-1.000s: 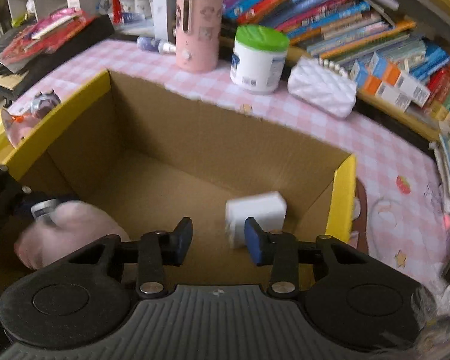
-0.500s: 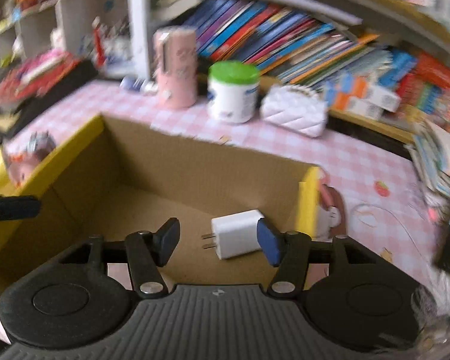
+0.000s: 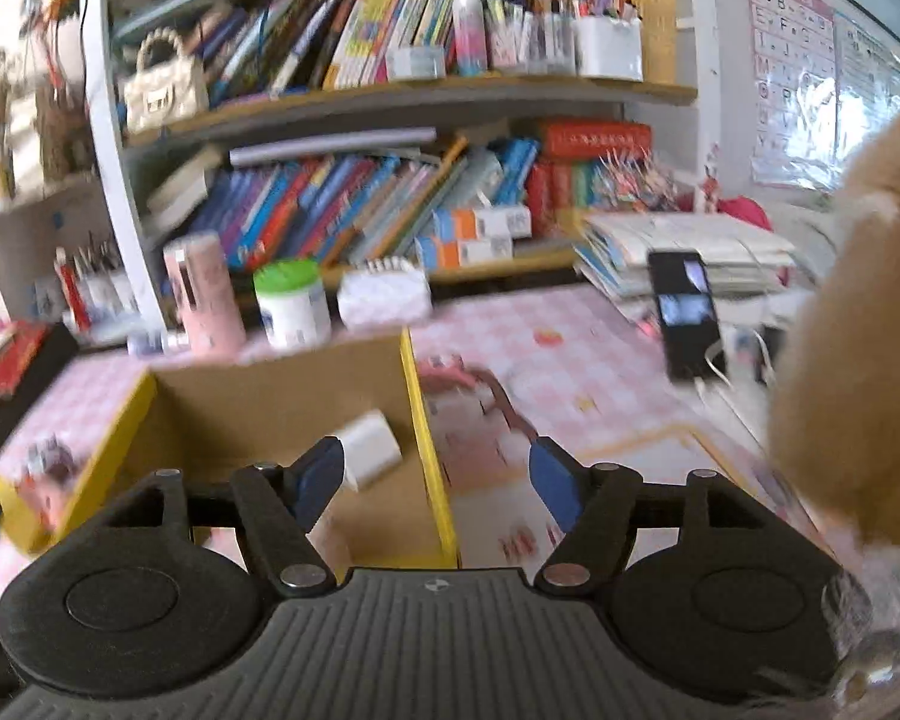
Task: Organize objects
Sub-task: 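Withdraw both grippers from the yellow box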
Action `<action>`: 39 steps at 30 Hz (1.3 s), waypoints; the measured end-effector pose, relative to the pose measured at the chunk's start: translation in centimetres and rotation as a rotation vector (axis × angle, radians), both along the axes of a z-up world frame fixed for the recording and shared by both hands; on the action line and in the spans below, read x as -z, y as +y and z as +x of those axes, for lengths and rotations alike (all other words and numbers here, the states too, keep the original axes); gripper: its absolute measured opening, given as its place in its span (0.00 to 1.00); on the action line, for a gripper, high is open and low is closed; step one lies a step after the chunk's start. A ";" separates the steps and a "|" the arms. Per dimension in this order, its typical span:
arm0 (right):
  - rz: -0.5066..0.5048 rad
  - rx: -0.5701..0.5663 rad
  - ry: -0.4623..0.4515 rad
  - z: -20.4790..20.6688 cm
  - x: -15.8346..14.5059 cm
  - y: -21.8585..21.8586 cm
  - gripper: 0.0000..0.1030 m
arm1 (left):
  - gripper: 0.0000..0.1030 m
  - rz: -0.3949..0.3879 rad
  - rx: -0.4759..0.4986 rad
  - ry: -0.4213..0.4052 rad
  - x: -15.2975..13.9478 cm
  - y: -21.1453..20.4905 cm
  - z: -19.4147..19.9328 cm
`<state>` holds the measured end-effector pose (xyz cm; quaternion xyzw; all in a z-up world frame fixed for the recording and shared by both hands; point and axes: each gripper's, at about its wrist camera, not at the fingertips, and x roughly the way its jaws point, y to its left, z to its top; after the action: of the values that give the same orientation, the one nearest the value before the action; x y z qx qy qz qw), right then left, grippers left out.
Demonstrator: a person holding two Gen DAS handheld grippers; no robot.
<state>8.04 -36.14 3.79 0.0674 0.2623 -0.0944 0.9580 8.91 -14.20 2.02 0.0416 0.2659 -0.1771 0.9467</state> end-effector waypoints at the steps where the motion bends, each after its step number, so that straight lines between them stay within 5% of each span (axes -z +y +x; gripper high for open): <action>1: 0.002 0.005 0.015 -0.6 0.4 0.4 0.65 | 0.98 0.001 -0.010 0.009 0.2 0.4 -0.2; 7: 0.034 -0.008 0.122 -3.3 2.8 4.2 0.67 | 0.98 0.036 -0.106 0.087 1.8 3.8 -1.6; 10: 0.009 0.003 0.180 -4.3 3.9 6.6 0.79 | 0.98 0.048 -0.139 0.138 2.7 6.1 -2.8; 18: -0.026 -0.045 0.293 -6.6 6.6 13.3 0.80 | 0.98 0.059 -0.262 0.250 4.4 12.9 -6.1; 39: 0.008 -0.225 0.154 -10.7 4.1 23.9 0.88 | 0.98 0.044 -0.354 0.141 2.0 21.8 -10.6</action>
<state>-2.65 -12.24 -0.28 0.0339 0.3415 0.0096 0.9392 -1.69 7.56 0.00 0.0024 0.3387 -0.0042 0.9409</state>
